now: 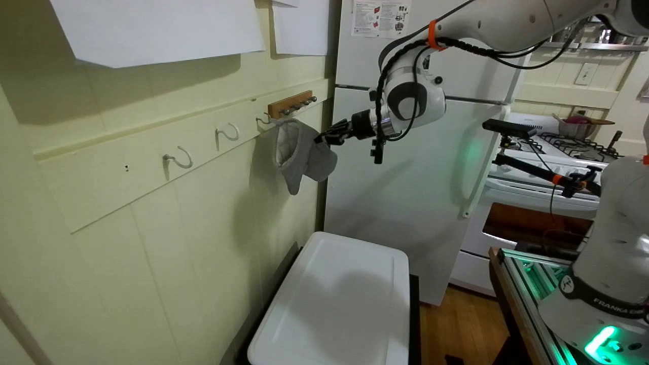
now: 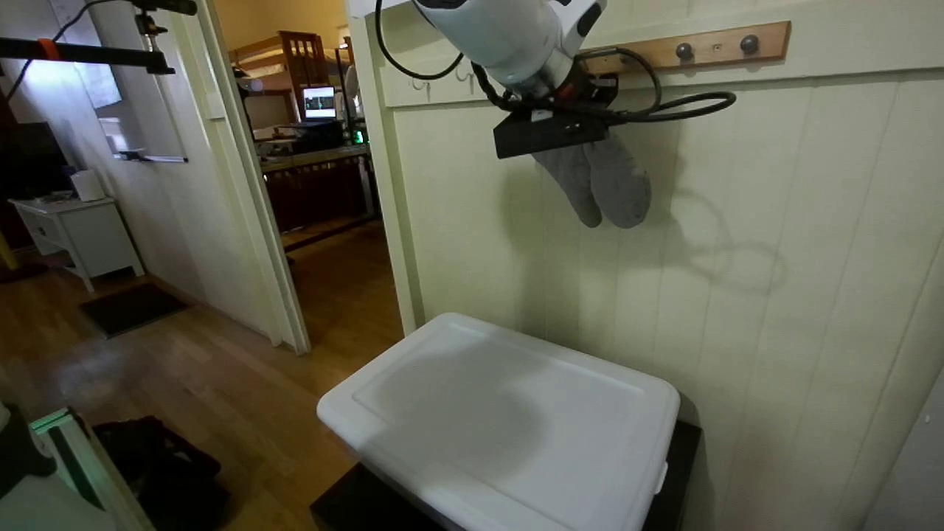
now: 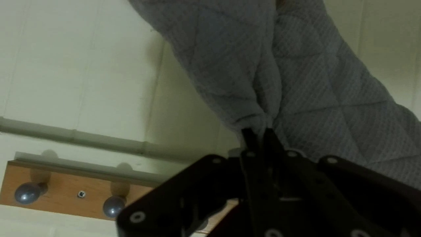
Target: Remove the oven mitten from the hook
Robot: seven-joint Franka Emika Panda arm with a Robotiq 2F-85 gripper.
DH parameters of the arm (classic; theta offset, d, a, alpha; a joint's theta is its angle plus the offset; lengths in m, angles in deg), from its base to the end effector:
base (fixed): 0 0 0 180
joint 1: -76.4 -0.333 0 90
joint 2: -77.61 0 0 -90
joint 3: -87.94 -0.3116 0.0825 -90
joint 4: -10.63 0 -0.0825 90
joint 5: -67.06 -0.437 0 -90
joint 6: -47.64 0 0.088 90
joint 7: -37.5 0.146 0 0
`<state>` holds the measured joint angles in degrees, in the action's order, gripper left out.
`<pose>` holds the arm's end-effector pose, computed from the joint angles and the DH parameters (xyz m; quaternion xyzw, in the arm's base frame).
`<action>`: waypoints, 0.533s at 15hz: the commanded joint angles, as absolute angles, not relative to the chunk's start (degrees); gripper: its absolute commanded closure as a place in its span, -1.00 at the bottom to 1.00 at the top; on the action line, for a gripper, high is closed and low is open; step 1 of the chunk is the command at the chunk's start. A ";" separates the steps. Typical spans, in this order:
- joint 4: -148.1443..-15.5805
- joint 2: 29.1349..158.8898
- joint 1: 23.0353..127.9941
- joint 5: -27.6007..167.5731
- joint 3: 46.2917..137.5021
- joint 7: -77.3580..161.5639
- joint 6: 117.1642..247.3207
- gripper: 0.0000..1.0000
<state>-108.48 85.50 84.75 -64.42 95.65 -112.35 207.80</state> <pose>0.6116 -0.2015 0.3163 0.8299 0.0799 0.5493 0.0570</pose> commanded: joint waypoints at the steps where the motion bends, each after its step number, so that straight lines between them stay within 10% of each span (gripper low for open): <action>1: -107.09 87.66 85.57 -69.82 96.95 -114.37 207.48 0.95; 8: -108.95 84.38 86.37 -70.60 98.05 -113.66 206.25 0.95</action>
